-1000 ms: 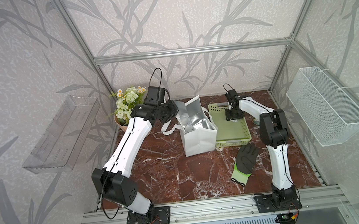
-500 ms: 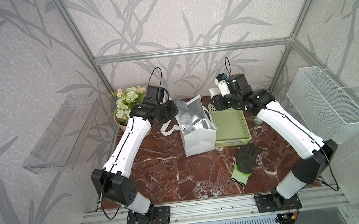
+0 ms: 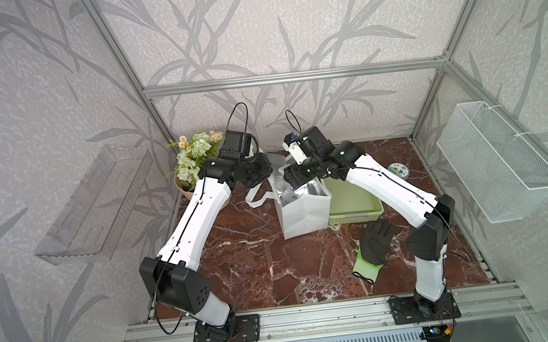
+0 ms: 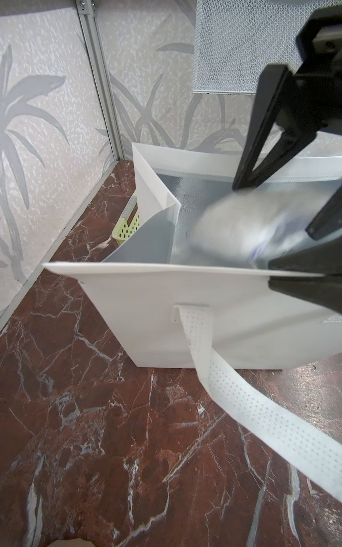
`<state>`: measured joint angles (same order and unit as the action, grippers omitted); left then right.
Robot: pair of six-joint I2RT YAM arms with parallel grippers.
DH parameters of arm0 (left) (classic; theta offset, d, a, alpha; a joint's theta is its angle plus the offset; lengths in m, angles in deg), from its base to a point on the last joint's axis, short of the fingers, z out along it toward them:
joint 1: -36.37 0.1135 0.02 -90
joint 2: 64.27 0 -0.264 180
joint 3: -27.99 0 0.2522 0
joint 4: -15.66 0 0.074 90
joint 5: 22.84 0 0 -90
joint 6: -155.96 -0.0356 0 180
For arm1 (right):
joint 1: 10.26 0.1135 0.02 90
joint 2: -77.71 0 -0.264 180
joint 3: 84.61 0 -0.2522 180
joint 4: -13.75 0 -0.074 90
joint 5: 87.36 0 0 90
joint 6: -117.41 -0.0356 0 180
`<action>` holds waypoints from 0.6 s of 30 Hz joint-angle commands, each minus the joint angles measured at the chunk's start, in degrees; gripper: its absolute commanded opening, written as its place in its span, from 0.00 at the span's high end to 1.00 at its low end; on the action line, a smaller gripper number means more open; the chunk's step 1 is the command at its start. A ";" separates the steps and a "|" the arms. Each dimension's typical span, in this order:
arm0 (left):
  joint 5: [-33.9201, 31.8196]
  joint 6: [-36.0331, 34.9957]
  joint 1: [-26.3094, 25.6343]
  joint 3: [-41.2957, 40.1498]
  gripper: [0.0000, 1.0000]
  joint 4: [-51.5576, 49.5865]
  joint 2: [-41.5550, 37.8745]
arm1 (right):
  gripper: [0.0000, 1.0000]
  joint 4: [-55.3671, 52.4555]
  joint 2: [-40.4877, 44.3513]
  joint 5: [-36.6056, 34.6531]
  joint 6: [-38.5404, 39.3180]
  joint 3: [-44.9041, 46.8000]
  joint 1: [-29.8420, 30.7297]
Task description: Place the ice pack in the delivery bag
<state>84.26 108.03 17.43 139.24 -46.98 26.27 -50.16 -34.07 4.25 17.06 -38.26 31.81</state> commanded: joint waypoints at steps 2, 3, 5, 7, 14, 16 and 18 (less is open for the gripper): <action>0.48 -2.25 0.30 3.52 0.93 -0.35 0.35 | 0.07 -4.79 1.39 -1.61 1.26 -6.37 -0.05; 0.48 -2.74 0.31 3.81 0.89 -0.86 0.24 | 0.04 -5.35 1.63 -2.22 1.59 -7.15 -0.06; 0.47 -3.51 0.22 4.22 0.81 -2.35 -0.41 | 0.01 -6.44 2.25 -3.54 2.13 -8.85 -0.35; 0.34 -3.87 0.00 4.12 0.71 -3.63 -1.65 | 0.01 -7.05 3.09 -3.67 2.14 -9.90 -1.06; -3.86 -5.06 -3.63 3.76 0.39 -11.21 -7.63 | 0.01 -5.36 6.98 -7.44 4.30 -9.88 -4.44; -5.44 -5.06 -5.28 3.27 0.37 -13.93 -8.67 | 0.01 -4.32 7.91 -7.43 4.15 -8.74 -5.83; -6.46 -4.91 -7.14 2.26 0.36 -15.44 -9.52 | 0.01 -2.74 8.96 -7.74 3.89 -6.75 -7.08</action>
<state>80.61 104.05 11.99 141.89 -57.21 18.47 -54.69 -27.45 -1.70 20.41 -46.52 26.04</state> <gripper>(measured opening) 0.633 0.992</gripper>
